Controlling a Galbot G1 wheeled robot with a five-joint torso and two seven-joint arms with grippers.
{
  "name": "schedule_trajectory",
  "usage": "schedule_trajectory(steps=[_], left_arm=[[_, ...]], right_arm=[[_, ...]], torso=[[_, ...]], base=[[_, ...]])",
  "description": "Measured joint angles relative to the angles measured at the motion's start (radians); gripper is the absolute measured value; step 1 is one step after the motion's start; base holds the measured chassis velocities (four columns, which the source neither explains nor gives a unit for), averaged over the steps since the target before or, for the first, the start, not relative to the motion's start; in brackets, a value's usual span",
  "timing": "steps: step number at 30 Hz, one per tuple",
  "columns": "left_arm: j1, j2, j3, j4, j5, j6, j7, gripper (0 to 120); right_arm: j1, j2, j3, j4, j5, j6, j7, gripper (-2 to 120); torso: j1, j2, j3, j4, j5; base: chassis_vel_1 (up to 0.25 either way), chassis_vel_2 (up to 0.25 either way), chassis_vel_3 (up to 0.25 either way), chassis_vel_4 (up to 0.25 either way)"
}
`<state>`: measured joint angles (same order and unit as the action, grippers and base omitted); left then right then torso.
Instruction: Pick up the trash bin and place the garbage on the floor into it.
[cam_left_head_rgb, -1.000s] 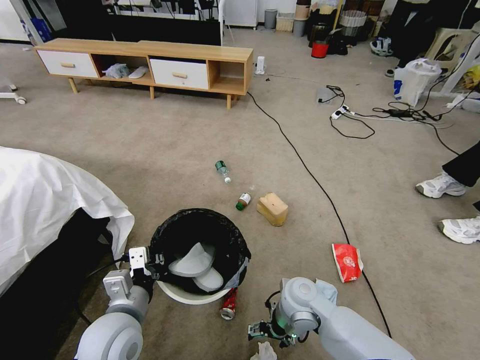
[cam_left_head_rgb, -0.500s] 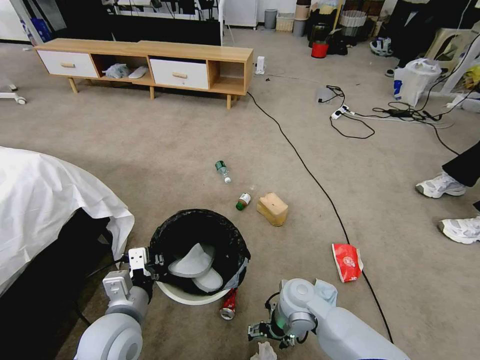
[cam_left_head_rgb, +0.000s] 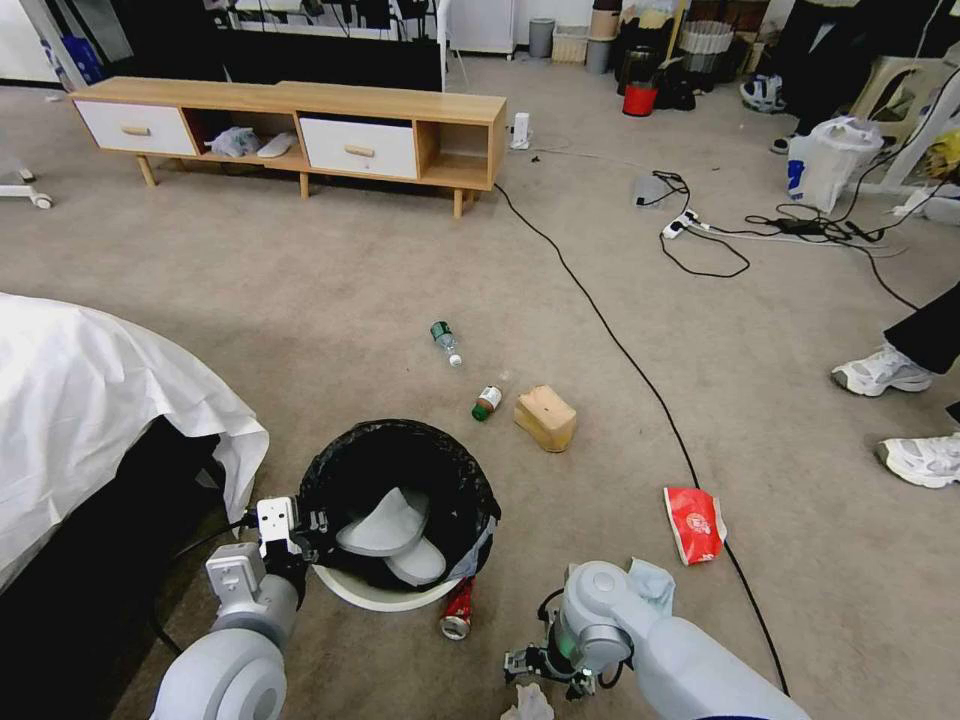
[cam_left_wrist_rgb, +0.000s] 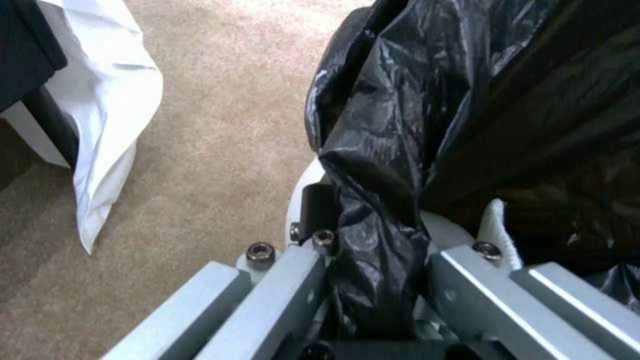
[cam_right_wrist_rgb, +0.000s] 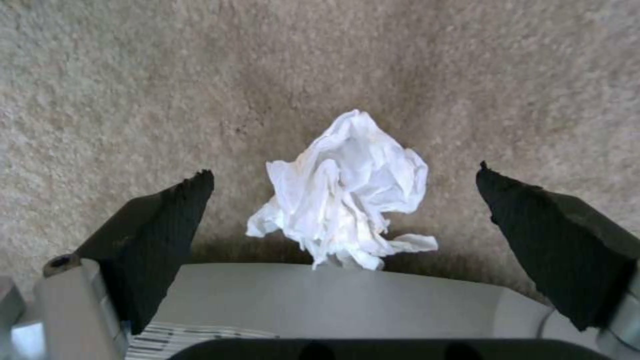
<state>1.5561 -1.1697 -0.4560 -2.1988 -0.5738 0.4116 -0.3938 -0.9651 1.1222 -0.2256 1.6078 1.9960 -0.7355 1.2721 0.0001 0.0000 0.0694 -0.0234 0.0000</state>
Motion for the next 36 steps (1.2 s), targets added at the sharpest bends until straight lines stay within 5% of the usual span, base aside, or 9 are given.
schedule_trajectory(steps=[36], left_arm=[[-0.002,-0.002,-0.002,0.010,-0.005,-0.004,0.001,1]], right_arm=[[-0.017,0.021,-0.009,-0.062,-0.078,-0.001,-0.056,100]], torso=[[0.000,0.000,0.000,0.0000,0.0001]], base=[[0.000,0.000,0.000,0.000]])
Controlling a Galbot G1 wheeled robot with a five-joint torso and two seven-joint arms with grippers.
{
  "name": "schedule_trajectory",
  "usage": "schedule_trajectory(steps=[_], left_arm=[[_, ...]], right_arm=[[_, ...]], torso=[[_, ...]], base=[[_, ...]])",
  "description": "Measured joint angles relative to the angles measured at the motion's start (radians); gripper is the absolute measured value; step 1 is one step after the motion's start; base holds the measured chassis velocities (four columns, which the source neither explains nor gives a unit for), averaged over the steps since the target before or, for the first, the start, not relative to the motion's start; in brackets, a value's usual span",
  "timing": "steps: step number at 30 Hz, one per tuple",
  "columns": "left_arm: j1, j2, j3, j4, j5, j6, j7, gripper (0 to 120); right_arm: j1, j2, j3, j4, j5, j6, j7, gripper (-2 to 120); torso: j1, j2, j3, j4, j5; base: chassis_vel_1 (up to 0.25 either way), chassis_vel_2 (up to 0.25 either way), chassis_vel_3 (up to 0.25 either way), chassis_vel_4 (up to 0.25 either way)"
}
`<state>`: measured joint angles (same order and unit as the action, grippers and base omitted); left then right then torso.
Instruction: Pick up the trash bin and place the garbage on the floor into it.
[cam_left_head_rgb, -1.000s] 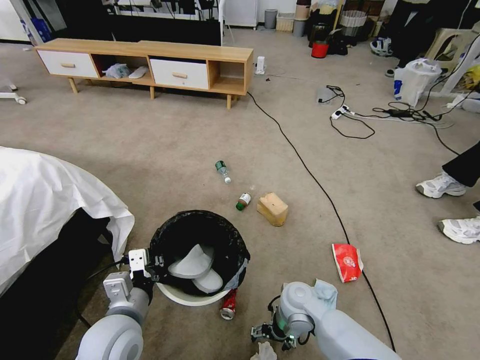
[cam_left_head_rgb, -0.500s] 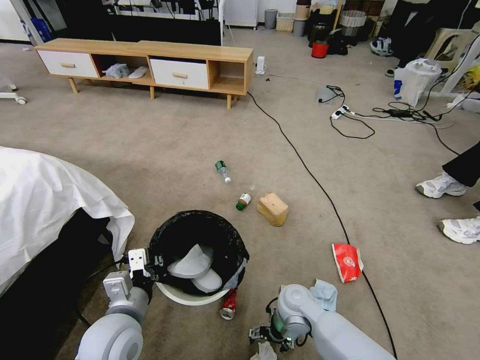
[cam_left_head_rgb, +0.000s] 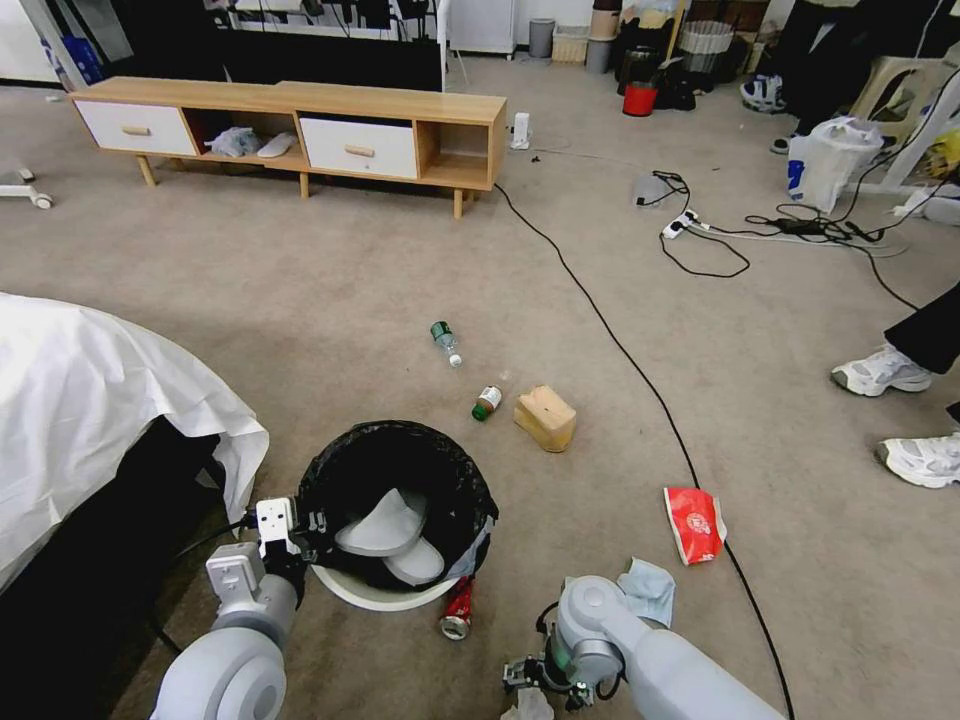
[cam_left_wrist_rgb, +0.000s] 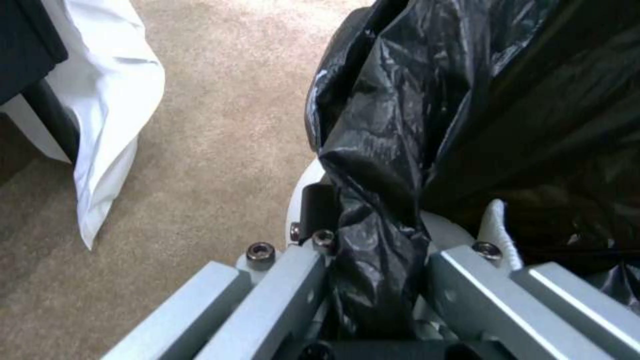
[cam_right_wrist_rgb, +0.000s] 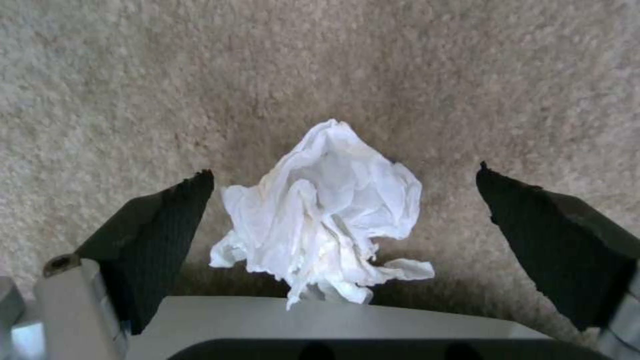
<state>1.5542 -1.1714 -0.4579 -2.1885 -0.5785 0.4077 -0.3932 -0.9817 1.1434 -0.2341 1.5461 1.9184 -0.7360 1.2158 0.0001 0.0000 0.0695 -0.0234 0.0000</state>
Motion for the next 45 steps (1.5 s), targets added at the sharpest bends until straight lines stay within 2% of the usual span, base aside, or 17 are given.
schedule_trajectory(steps=[12,19,21,23,25,29,30,31,33,35,37,41,45], left_arm=[[0.005,-0.003,-0.002,-0.006,0.004,-0.005,0.000,1],[0.007,-0.004,-0.002,-0.008,0.006,-0.006,0.000,1],[0.010,-0.006,-0.003,-0.008,0.009,-0.008,0.000,1],[0.011,-0.007,-0.003,-0.009,0.010,-0.008,0.000,1],[0.014,-0.007,-0.004,-0.010,0.011,-0.009,0.001,1],[0.015,-0.007,-0.005,-0.012,0.012,-0.010,0.001,1],[0.015,-0.007,-0.005,-0.013,0.012,-0.011,0.002,1],[0.015,-0.007,-0.005,-0.013,0.012,-0.011,0.002,1],[0.016,-0.008,-0.005,-0.015,0.012,-0.011,0.002,1],[0.016,-0.008,-0.005,-0.015,0.012,-0.011,0.002,1],[0.016,-0.008,-0.004,-0.015,0.013,-0.011,0.002,1],[0.016,-0.006,-0.005,-0.015,0.013,-0.011,0.003,1],[0.013,-0.002,-0.006,-0.016,0.011,-0.012,0.005,1]], right_arm=[[-0.002,0.008,-0.003,-0.009,-0.013,0.000,-0.005,100],[-0.007,0.005,-0.004,-0.008,-0.013,0.001,-0.006,94],[-0.009,0.006,-0.005,-0.008,-0.014,0.001,-0.007,86],[-0.010,0.007,-0.005,-0.008,-0.015,0.001,-0.007,85],[-0.012,0.008,-0.005,-0.009,-0.018,0.001,-0.008,74],[-0.013,0.005,-0.004,-0.009,-0.021,0.000,-0.009,67],[-0.013,0.002,-0.005,-0.007,-0.023,0.000,-0.012,60],[-0.013,0.002,-0.005,-0.007,-0.023,0.000,-0.012,60],[-0.014,0.000,-0.006,-0.005,-0.028,-0.001,-0.014,49],[-0.014,0.000,-0.007,-0.005,-0.029,-0.001,-0.014,48],[-0.015,-0.003,-0.011,-0.002,-0.033,-0.001,-0.014,39],[-0.015,-0.007,-0.015,0.000,-0.034,-0.001,-0.014,34],[-0.016,-0.014,-0.026,0.007,-0.036,-0.001,-0.014,22]], torso=[[0.000,0.000,0.000,0.0000,0.0000],[0.000,0.000,0.000,0.0000,0.0000],[0.000,0.000,0.000,0.0000,-0.0001],[0.000,0.000,0.000,0.0000,-0.0001],[0.000,0.000,0.000,0.0000,-0.0002],[0.000,0.000,0.000,-0.0003,-0.0013],[0.000,0.000,0.000,-0.0006,-0.0018],[0.000,0.000,0.000,-0.0006,-0.0018],[0.000,0.001,0.000,-0.0008,-0.0020],[0.000,0.001,0.000,-0.0008,-0.0020],[0.000,0.001,0.000,-0.0008,-0.0018],[0.000,0.001,0.000,-0.0004,-0.0016],[0.000,0.000,0.000,-0.0003,-0.0011]], base=[[0.000,0.000,0.000,0.000],[0.000,0.000,0.000,0.000],[0.000,0.000,0.000,0.000],[0.000,0.000,0.000,0.000],[0.000,0.000,0.000,0.000],[0.000,0.000,0.000,0.000],[0.000,0.000,0.000,0.000],[0.000,0.000,0.000,0.000],[0.000,0.000,0.000,0.000],[0.000,0.000,0.000,0.000],[0.000,0.000,0.000,0.000],[0.000,0.000,0.000,0.000],[0.000,0.000,0.000,0.000]])
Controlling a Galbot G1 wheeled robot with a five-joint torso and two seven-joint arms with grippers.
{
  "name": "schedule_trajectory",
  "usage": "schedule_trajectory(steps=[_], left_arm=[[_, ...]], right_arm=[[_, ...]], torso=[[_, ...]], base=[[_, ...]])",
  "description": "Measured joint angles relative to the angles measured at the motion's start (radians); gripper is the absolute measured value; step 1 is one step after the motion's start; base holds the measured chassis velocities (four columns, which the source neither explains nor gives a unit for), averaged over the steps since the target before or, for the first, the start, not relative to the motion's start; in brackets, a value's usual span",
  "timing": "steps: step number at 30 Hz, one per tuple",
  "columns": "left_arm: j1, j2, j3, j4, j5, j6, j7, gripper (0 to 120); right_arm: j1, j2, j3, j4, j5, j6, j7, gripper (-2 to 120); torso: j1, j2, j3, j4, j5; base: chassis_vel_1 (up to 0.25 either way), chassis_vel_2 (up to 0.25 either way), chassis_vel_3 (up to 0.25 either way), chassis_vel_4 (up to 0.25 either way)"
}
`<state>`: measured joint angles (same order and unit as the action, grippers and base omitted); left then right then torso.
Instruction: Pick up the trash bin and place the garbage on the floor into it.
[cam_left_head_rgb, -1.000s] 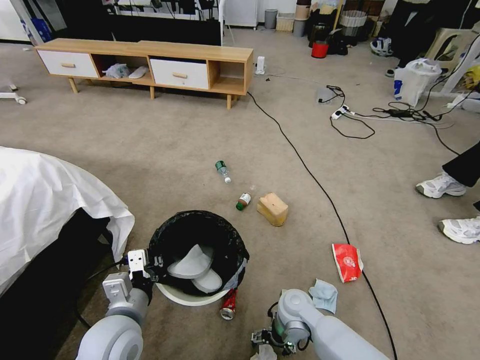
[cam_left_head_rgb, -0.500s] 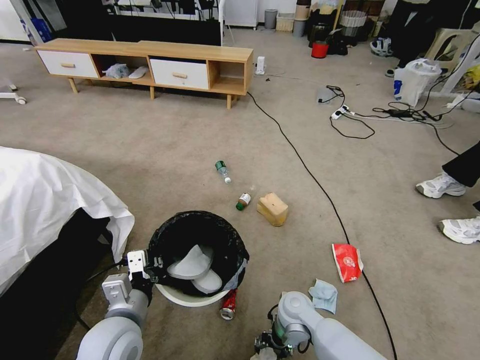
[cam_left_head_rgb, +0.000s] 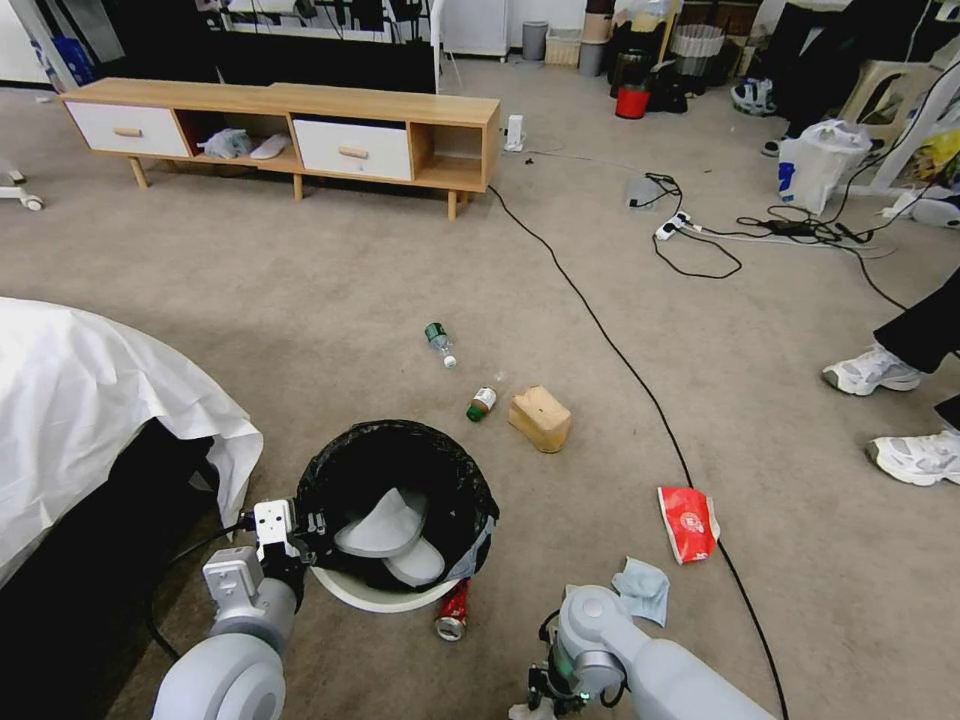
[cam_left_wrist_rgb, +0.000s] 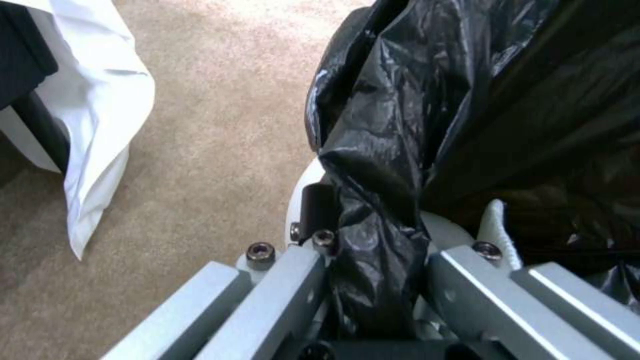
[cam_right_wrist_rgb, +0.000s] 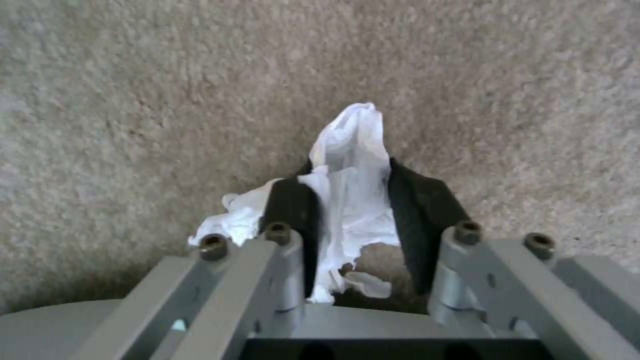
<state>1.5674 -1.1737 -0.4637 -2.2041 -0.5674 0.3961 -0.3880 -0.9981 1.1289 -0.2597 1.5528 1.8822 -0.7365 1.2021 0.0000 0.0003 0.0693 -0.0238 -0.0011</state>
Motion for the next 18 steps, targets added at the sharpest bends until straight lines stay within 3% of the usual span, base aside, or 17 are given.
schedule_trajectory(steps=[3,4,6,7,8,9,10,11,12,18], left_arm=[[-0.001,0.000,0.000,0.000,-0.001,0.000,0.001,1],[-0.001,0.000,0.000,0.000,-0.001,0.000,0.006,1],[-0.001,0.000,-0.001,0.000,0.000,-0.001,0.003,1],[-0.001,0.000,-0.001,0.000,0.000,-0.001,0.003,1],[-0.001,0.000,-0.001,0.000,0.001,-0.001,0.002,1],[-0.001,-0.001,0.001,0.000,0.000,-0.001,0.005,1],[-0.001,-0.001,0.001,0.000,0.000,-0.001,0.005,1],[-0.001,-0.001,0.001,0.000,0.001,-0.001,0.003,1],[-0.002,-0.001,0.001,0.000,0.002,-0.001,0.002,1],[-0.005,-0.002,0.003,0.002,0.001,-0.001,0.002,1]], right_arm=[[-0.002,-0.005,-0.008,0.008,0.000,0.004,-0.001,16],[-0.006,-0.003,-0.020,0.024,0.013,0.008,-0.019,11],[-0.007,-0.004,-0.023,0.038,0.020,0.012,-0.016,4],[-0.007,-0.004,-0.023,0.038,0.020,0.012,-0.016,4],[-0.006,-0.006,-0.023,0.047,0.022,0.014,-0.011,1],[-0.008,-0.010,-0.029,0.061,0.028,0.020,0.000,0],[-0.008,-0.010,-0.029,0.061,0.028,0.020,0.000,0],[-0.008,-0.009,-0.033,0.075,0.037,0.024,0.008,0],[-0.006,-0.009,-0.034,0.086,0.042,0.028,0.019,0],[0.005,-0.009,-0.039,0.119,0.057,0.043,0.038,0]], torso=[[0.000,0.000,0.000,0.0002,0.0006],[0.000,-0.001,0.001,0.0012,0.0070],[0.000,-0.001,0.001,0.0017,0.0081],[0.000,-0.001,0.001,0.0017,0.0081],[0.000,-0.001,0.000,0.0024,0.0032],[0.000,-0.001,0.001,0.0014,0.0020],[0.000,-0.001,0.001,0.0014,0.0020],[0.000,-0.001,0.000,0.0009,0.0048],[0.000,-0.001,0.000,0.0007,0.0013],[0.000,-0.001,0.000,0.0005,0.0011]], base=[[0.000,0.000,0.000,0.000],[0.000,0.000,0.000,0.000],[0.037,0.022,0.001,0.006],[0.075,0.044,0.003,0.013],[0.075,0.044,0.031,0.013],[0.000,0.000,0.000,0.000],[0.000,0.000,0.000,0.000],[0.000,0.000,0.000,0.000],[0.000,0.000,0.000,0.000],[0.000,0.000,0.000,0.000]])
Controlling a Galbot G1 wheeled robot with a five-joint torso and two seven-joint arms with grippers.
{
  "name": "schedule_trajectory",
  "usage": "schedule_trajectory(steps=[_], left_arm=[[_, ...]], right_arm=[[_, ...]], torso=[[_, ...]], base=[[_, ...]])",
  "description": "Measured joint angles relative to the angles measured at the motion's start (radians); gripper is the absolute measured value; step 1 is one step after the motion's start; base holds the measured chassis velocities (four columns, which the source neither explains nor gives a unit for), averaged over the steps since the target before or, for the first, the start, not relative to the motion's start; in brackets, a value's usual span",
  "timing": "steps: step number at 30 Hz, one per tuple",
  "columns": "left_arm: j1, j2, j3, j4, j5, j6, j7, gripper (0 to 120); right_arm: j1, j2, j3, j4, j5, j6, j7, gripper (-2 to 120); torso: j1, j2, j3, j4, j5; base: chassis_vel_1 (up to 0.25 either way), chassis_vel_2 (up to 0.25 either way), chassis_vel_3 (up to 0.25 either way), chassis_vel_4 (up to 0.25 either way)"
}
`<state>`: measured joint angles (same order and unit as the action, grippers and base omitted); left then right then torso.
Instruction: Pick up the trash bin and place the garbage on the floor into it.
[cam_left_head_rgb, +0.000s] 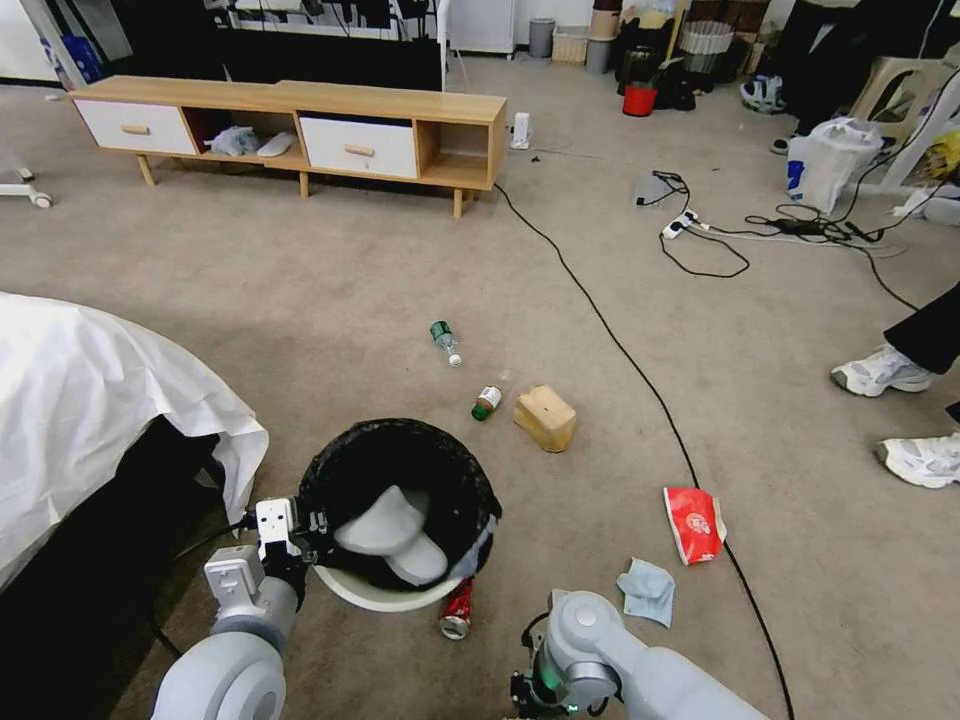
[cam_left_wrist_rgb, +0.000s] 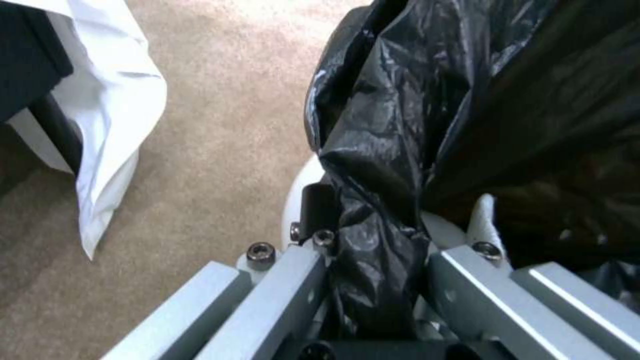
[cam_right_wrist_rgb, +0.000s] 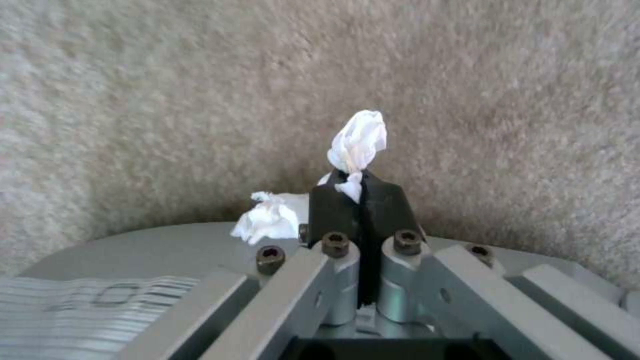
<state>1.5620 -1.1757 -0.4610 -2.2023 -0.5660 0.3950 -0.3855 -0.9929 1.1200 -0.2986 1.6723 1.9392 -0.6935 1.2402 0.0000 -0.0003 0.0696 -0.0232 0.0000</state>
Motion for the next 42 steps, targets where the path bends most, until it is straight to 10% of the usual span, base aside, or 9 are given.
schedule_trajectory(steps=[42], left_arm=[[-0.056,0.044,0.007,0.045,-0.050,0.011,-0.011,1]], right_arm=[[0.059,-0.143,0.092,0.291,0.055,0.047,0.057,0]], torso=[[0.000,0.000,0.000,-0.0002,0.0000]], base=[[0.000,0.000,0.000,0.000]])
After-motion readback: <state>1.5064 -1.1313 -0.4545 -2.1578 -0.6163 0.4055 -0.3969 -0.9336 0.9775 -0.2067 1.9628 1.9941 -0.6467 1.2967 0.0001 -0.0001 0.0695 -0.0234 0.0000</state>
